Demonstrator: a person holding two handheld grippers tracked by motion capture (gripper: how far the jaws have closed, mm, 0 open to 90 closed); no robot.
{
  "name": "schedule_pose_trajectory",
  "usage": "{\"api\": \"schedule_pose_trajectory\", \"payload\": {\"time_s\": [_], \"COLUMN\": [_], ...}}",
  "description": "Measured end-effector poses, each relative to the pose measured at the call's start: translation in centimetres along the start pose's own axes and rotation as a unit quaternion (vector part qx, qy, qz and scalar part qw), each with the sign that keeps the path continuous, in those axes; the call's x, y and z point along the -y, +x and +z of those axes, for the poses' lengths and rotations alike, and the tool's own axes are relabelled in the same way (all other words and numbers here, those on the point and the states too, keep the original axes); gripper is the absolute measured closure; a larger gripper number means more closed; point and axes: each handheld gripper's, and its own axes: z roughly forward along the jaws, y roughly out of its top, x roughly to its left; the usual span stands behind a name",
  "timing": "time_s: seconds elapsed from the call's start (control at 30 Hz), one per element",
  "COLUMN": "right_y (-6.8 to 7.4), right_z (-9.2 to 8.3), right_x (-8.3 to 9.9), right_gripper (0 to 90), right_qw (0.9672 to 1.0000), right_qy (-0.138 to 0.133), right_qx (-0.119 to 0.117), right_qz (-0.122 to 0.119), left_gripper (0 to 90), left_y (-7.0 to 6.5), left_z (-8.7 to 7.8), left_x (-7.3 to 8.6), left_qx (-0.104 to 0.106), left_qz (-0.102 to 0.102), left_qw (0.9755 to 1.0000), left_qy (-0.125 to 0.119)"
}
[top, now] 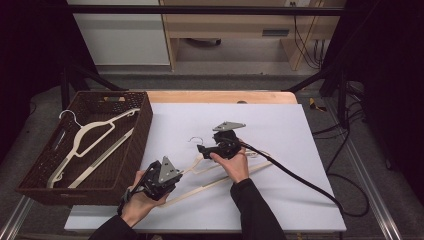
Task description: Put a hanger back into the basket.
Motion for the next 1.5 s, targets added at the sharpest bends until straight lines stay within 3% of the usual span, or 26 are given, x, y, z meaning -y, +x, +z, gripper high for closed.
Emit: {"api": "schedule_pose_trajectory", "payload": {"time_s": [0.2, 0.37, 0.83, 1.0, 1.13, 1.43, 1.5], "right_y": [-0.2, -0.4, -0.8, -0.7, -0.6, 0.0, 0.0], "right_z": [2.0, 3.0, 4.1, 4.0, 3.9, 3.0, 2.8], "right_x": [0.6, 1.2, 1.7, 1.8, 1.8, 2.2, 2.2], "right_gripper": [28.3, 38.9, 68.8, 81.1, 82.9, 88.3, 88.5], "right_qw": [0.9998, 0.9994, 0.9974, 0.9968, 0.9962, 0.996, 0.9962], "right_qy": [0.015, 0.03, 0.065, 0.076, 0.083, 0.077, 0.076], "right_qx": [0.007, 0.015, 0.02, 0.005, 0.002, 0.022, 0.022], "right_qz": [0.006, 0.008, 0.023, 0.023, 0.028, 0.039, 0.038], "left_gripper": [79.9, 79.9, 79.8, 79.8, 79.8, 79.6, 79.6], "left_y": [-0.1, -0.2, -0.6, -0.9, -1.0, -1.6, -1.7], "left_z": [0.1, 0.2, 0.6, 0.6, 0.6, 1.0, 1.1], "left_x": [0.0, 0.0, 0.3, 0.5, 0.7, 1.3, 1.4], "left_qx": [0.002, 0.002, 0.006, 0.012, 0.02, 0.028, 0.028], "left_qz": [-0.004, -0.002, 0.002, 0.003, 0.0, -0.013, -0.007], "left_qw": [1.0, 1.0, 0.9999, 0.9999, 0.9998, 0.9995, 0.9995], "left_qy": [0.001, 0.004, 0.011, 0.01, 0.008, 0.005, 0.01]}}
